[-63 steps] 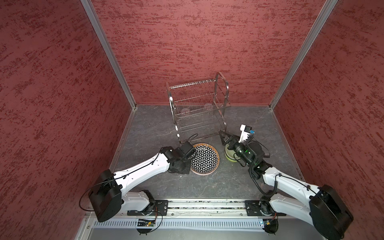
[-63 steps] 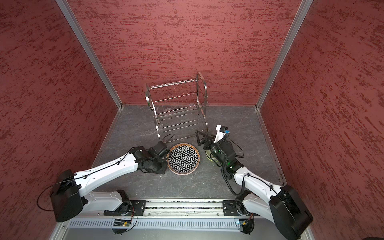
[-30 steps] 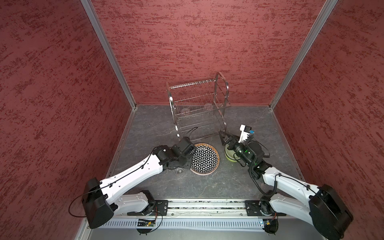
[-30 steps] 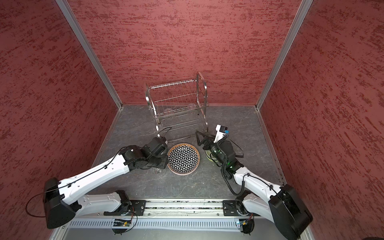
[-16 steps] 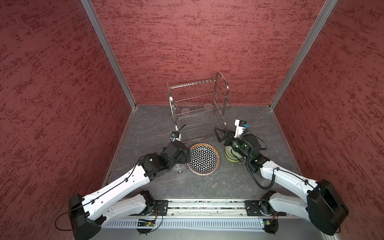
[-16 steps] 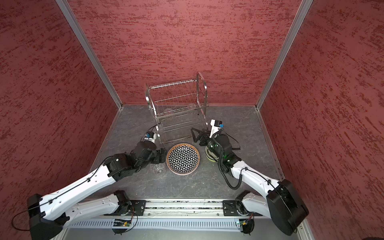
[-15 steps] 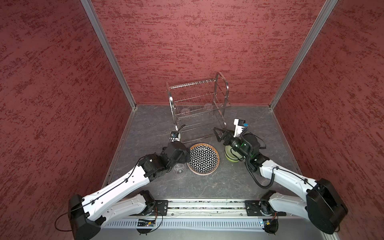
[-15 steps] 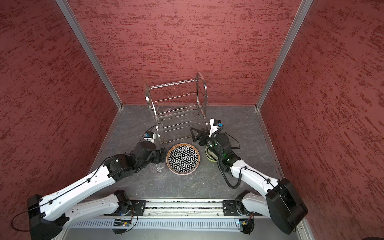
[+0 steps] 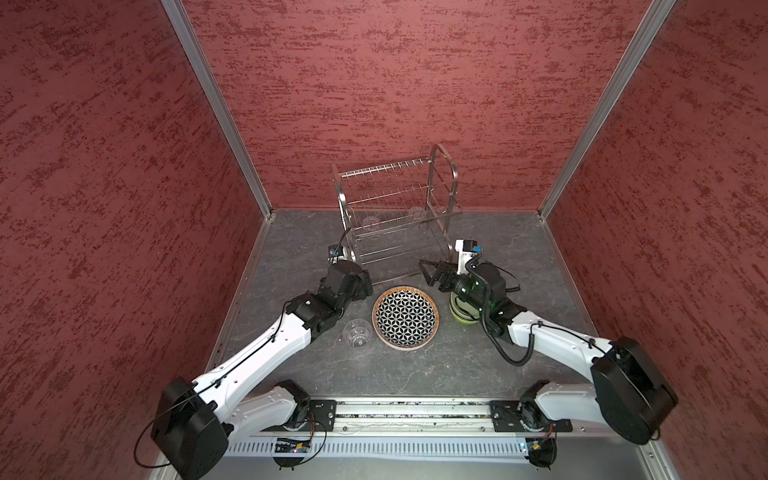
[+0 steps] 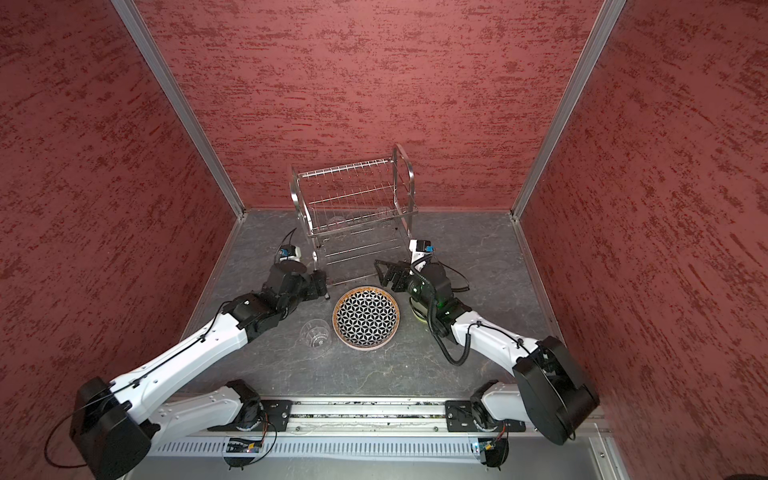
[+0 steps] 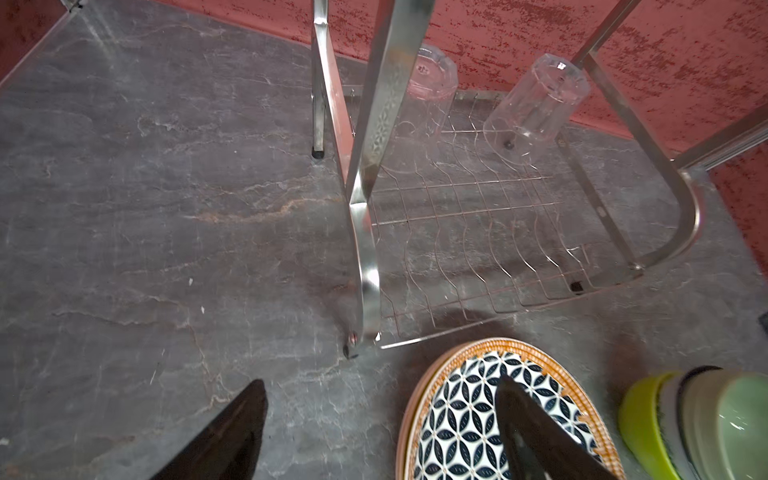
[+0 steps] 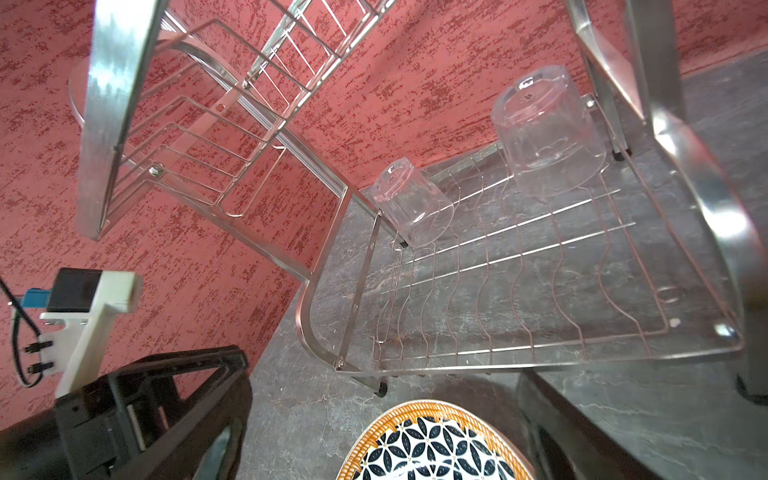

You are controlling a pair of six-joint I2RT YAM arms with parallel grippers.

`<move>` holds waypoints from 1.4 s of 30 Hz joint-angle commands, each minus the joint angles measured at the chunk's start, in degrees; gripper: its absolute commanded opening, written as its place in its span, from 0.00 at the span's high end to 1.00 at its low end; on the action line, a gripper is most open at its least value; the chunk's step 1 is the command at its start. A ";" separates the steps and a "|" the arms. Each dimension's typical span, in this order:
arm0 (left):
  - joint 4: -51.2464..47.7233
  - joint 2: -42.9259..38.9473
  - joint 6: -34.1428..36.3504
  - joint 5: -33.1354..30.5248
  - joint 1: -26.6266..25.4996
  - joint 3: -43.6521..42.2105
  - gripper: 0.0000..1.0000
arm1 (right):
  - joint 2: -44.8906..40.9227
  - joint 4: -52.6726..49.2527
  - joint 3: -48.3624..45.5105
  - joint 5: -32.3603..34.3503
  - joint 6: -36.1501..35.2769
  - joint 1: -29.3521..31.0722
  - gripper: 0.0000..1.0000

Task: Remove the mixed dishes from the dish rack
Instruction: 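Reach the right gripper into the rack while the left gripper rises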

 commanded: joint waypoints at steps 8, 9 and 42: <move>8.38 9.57 2.29 2.53 2.85 1.43 0.24 | 2.36 -0.76 3.95 0.36 -2.76 0.08 0.01; 8.69 10.40 2.53 2.50 3.03 1.81 0.26 | 2.49 -0.71 3.92 0.54 -2.80 0.08 0.01; 9.36 18.77 5.24 6.29 6.45 6.51 0.90 | 7.32 -1.69 6.88 0.93 -4.46 -0.45 0.01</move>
